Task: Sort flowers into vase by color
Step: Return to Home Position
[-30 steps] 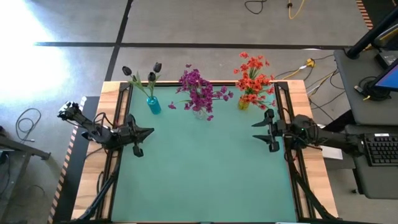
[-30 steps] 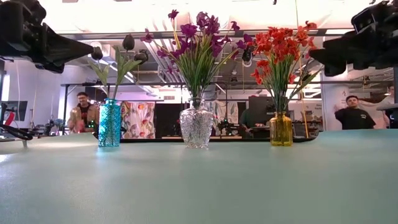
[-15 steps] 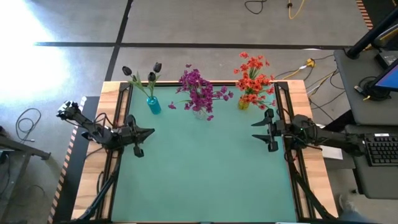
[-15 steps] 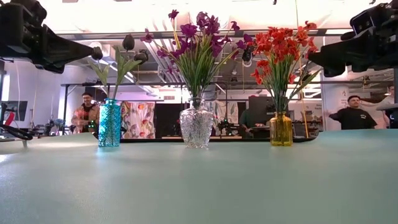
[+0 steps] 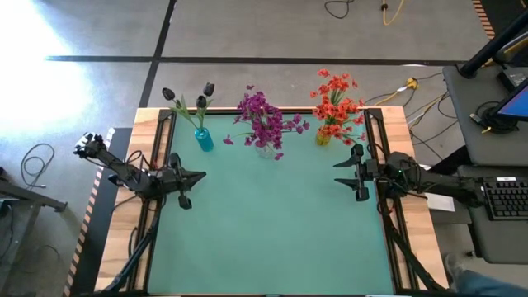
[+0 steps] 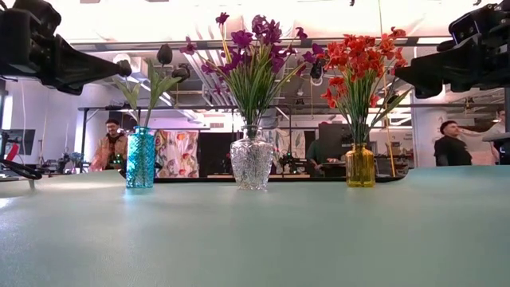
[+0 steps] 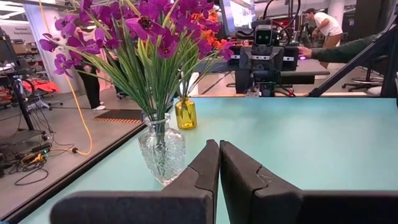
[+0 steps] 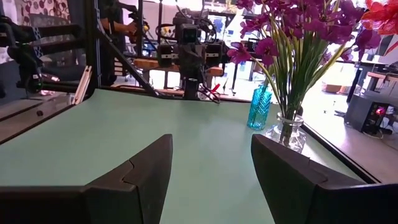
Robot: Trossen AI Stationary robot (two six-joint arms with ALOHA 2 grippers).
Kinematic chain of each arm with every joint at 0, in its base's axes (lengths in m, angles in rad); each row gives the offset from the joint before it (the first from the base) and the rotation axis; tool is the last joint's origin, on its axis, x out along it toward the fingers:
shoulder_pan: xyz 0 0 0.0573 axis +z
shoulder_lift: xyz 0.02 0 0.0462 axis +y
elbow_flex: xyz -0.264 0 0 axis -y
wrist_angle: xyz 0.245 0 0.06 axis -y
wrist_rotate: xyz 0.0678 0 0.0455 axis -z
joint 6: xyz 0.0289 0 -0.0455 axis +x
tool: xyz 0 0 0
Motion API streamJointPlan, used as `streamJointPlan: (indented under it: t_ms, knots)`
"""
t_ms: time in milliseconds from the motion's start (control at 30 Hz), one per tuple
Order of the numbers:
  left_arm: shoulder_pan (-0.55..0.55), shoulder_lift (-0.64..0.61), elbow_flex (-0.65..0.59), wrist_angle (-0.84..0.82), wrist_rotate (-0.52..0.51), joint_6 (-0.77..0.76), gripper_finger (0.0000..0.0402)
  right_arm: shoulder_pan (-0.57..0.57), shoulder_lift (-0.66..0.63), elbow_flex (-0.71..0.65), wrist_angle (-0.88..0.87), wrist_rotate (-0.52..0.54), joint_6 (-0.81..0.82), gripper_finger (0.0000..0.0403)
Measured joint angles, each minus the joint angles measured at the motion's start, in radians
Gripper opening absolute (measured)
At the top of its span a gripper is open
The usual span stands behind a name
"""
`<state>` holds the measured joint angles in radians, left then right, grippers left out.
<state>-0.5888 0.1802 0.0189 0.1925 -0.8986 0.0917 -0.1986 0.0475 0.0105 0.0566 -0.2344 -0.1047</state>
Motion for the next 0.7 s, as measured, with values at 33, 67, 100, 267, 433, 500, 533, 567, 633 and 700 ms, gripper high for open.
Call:
streamJointPlan:
  t_ms: [33, 67, 100, 267, 433, 500, 533, 567, 633, 700]
  knots:
    - [0.0, 0.003, 0.0, 0.0, 0.0, 0.0, 0.0, 0.0, 0.0, 0.0, 0.0, 0.0, 0.0, 0.0212]
    - [0.0, 0.005, 0.0, 0.0, 0.0, 0.0, 0.0, 0.0, 0.0, 0.0, 0.0, 0.0, 0.0, 0.0212]
    - [0.0, 0.006, 0.0, 0.0, 0.0, 0.0, 0.0, 0.0, 0.0, 0.0, 0.0, 0.0, 0.0, 0.0212]
    - [0.0, 0.011, 0.0, 0.0, 0.0, 0.0, 0.0, 0.0, 0.0, 0.0, 0.0, 0.0, 0.0, 0.0212]
    - [0.0, 0.011, 0.0, 0.0, 0.0, 0.0, 0.0, 0.0, 0.0, 0.0, 0.0, 0.0, 0.0, 0.0212]
    - [0.0, 0.01, 0.0, 0.0, 0.0, 0.0, 0.0, 0.0, 0.0, 0.0, 0.0, 0.0, 0.0, 0.0212]
    - [0.0, 0.01, 0.0, 0.0, 0.0, 0.0, 0.0, 0.0, 0.0, 0.0, 0.0, 0.0, 0.0, 0.0212]
    - [0.0, 0.01, 0.0, 0.0, 0.0, 0.0, 0.0, 0.0, 0.0, 0.0, 0.0, 0.0, 0.0, 0.0212]
    - [0.0, 0.01, 0.0, 0.0, 0.0, 0.0, 0.0, 0.0, 0.0, 0.0, 0.0, 0.0, 0.0, 0.0212]
    - [0.0, 0.01, 0.0, 0.0, 0.0, 0.0, 0.0, 0.0, 0.0, 0.0, 0.0, 0.0, 0.0, 0.0212]
